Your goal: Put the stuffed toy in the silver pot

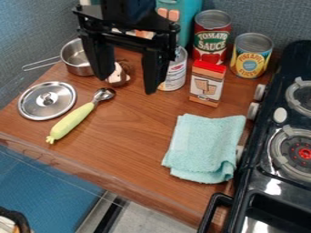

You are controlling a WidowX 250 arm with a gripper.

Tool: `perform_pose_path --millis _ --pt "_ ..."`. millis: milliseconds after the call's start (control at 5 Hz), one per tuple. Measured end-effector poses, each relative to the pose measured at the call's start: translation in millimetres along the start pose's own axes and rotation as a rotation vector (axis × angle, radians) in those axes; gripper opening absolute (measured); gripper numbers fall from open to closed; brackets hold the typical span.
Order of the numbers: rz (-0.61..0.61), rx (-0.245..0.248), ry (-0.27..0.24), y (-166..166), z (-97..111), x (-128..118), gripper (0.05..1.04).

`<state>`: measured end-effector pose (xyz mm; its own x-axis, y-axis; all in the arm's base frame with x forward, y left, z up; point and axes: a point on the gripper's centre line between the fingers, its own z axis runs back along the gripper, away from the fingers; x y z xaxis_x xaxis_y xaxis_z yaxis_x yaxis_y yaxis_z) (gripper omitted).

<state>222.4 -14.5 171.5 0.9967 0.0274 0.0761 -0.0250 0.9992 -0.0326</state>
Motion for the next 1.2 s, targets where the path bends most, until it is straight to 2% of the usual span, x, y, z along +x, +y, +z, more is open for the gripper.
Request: perform_pose_path --millis 200,400,600,1000,1200 --pt "0.009 0.000 0.018 0 -5 1 0.999" --pt "0.124 -0.010 -0.015 17 -5 42 0.998" --pt "0.164 -0.025 -0.031 27 -11 74 0.998" --pt "0.197 0.036 -0.056 57 -41 123 0.998" --pt "0.215 0.057 -0.041 73 -57 129 0.998"
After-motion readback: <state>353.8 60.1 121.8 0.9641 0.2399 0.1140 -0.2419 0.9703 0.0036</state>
